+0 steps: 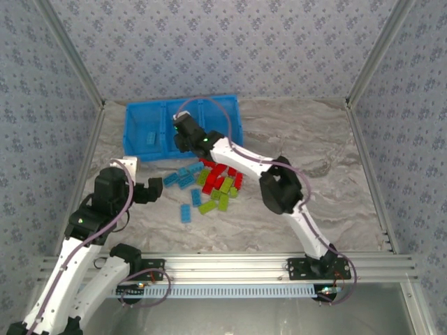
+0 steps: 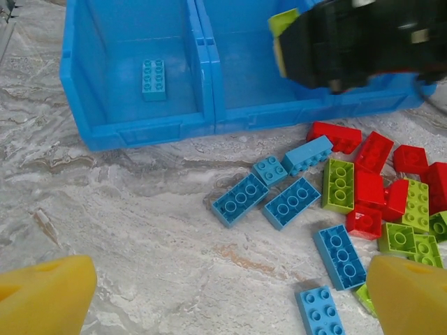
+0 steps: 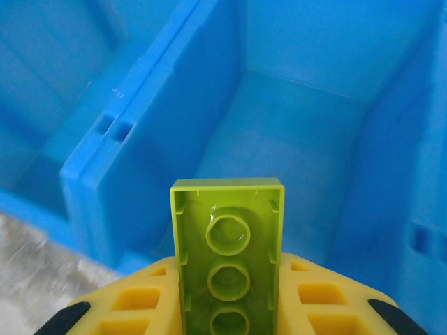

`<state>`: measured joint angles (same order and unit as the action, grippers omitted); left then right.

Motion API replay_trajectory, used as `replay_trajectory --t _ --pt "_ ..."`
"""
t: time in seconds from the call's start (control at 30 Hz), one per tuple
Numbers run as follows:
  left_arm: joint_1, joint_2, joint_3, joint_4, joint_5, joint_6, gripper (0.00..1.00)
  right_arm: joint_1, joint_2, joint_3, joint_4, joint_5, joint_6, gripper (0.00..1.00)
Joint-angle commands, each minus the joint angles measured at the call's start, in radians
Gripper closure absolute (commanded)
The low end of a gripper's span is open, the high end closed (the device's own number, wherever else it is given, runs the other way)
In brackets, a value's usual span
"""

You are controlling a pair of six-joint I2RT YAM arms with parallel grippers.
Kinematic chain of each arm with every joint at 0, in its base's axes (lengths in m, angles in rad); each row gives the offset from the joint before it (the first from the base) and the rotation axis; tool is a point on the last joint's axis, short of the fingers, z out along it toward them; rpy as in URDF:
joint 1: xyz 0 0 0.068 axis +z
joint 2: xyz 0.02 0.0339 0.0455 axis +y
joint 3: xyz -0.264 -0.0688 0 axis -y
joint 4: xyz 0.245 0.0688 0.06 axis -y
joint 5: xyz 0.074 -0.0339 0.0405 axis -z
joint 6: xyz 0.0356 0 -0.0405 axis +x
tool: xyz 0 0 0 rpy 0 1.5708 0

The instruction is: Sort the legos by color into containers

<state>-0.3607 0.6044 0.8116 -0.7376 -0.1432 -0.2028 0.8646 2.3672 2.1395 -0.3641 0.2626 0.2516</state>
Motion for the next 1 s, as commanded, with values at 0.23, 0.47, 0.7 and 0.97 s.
replay_trajectory --t 0.23,0.47,0.7,0.97 --pt "0.005 -0.005 0.000 0.007 -0.005 -0.006 0.01 0.001 0.147 0.316 -0.158 0.032 -0.062 0.49" --pt "0.005 0.029 0.004 0.020 0.000 -0.049 0.01 0.004 -0.079 0.238 -0.287 -0.005 -0.065 0.47" --pt "-0.038 0.205 0.032 0.052 0.080 -0.445 0.02 0.014 -0.599 -0.317 -0.274 -0.163 -0.090 0.39" --pt "-0.341 0.542 0.141 0.221 0.004 -0.528 0.06 0.044 -1.137 -0.901 -0.356 -0.067 0.050 0.24"
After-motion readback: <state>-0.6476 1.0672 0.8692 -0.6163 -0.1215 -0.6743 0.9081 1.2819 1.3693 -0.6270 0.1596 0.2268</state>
